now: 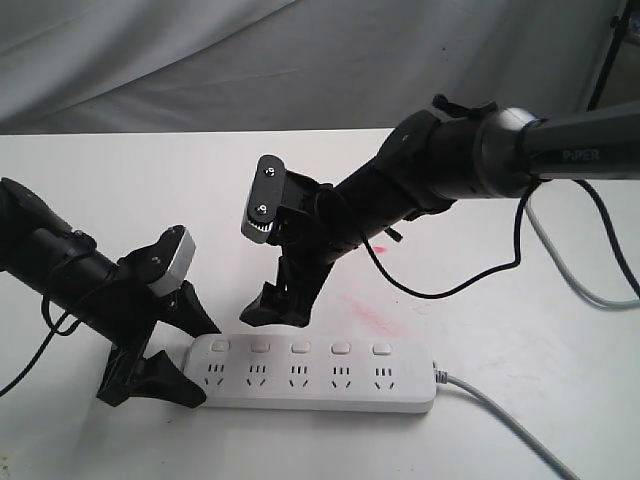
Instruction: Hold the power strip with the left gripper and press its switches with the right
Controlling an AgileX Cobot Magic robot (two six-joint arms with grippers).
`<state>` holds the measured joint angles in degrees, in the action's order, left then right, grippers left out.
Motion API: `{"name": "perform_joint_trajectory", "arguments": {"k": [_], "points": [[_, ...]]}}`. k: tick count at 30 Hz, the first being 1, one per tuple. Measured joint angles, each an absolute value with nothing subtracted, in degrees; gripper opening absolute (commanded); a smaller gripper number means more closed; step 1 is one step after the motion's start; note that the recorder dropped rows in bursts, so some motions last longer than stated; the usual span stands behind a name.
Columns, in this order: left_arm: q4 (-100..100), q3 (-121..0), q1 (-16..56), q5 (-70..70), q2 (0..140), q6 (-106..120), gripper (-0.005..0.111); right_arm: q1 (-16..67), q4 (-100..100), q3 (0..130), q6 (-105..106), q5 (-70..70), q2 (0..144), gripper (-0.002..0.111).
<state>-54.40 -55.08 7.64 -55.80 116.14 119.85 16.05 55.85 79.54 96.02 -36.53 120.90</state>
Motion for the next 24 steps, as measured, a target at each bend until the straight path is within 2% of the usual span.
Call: {"name": "perform_joint_trajectory", "arguments": {"k": [24], "points": [[-54.4,-55.08,7.64,-55.8,116.14,119.85,0.046,16.05,52.68,79.41,94.39,-37.29,118.41,0.105]]}}
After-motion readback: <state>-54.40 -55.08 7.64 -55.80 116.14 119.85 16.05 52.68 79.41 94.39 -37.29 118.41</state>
